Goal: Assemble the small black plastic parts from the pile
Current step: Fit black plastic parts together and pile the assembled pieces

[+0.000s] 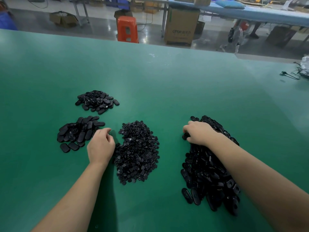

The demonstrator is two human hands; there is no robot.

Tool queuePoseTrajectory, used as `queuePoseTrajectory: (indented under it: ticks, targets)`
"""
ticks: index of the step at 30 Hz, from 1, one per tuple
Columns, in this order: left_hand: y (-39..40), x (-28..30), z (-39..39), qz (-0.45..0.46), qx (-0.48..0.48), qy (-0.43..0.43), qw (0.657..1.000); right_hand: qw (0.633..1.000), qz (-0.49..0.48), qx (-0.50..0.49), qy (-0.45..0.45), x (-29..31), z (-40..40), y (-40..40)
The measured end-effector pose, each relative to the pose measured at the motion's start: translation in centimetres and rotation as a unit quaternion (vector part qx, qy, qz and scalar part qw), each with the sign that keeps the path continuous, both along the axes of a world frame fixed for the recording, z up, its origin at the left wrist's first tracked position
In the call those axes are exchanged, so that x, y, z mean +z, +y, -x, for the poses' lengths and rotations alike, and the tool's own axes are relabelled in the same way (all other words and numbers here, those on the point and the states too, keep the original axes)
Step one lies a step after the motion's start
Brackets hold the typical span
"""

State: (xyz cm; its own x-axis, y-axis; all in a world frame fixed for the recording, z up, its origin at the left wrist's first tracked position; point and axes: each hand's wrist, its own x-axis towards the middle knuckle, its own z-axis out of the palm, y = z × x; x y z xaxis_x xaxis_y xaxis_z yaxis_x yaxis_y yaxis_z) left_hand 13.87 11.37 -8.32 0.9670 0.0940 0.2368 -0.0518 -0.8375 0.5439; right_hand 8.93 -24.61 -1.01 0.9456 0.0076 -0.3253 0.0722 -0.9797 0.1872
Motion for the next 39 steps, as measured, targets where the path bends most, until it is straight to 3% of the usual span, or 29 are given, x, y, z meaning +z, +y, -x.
queuePoseTrajectory:
  ticks: [11, 19, 26, 29, 34, 37, 39]
  targets:
    - [0.1, -0.2, -0.1, -0.003, 0.002, -0.005, 1.000, 0.996, 0.042, 0.033, -0.068, -0.6, 0.5, 0.7]
    - [0.1, -0.1, 0.0, -0.006, 0.002, -0.004, 1.000, 0.998, 0.017, 0.007, -0.059, -0.8, 0.2, 0.0]
    - [0.0, -0.1, -0.1, -0.006, 0.001, -0.001, 1.000, 0.988, -0.088, -0.068, -0.111, -0.8, -0.2, -0.6]
    - [0.0, -0.2, -0.1, -0.005, 0.002, -0.002, 1.000, 0.948, -0.206, -0.166, -0.177, 0.2, -0.8, -0.8]
    - [0.2, -0.3, -0.1, -0.005, 0.003, -0.005, 1.000, 0.808, -0.455, -0.309, -0.211, 1.4, -1.2, 0.9]
    - [0.2, -0.4, -0.1, -0.003, 0.003, -0.005, 1.000, 0.736, -0.533, -0.360, -0.213, 0.9, -0.8, 2.6]
    - [0.1, -0.4, -0.1, 0.000, 0.003, -0.007, 1.000, 0.715, -0.562, -0.362, -0.206, 0.3, -0.4, 3.7]
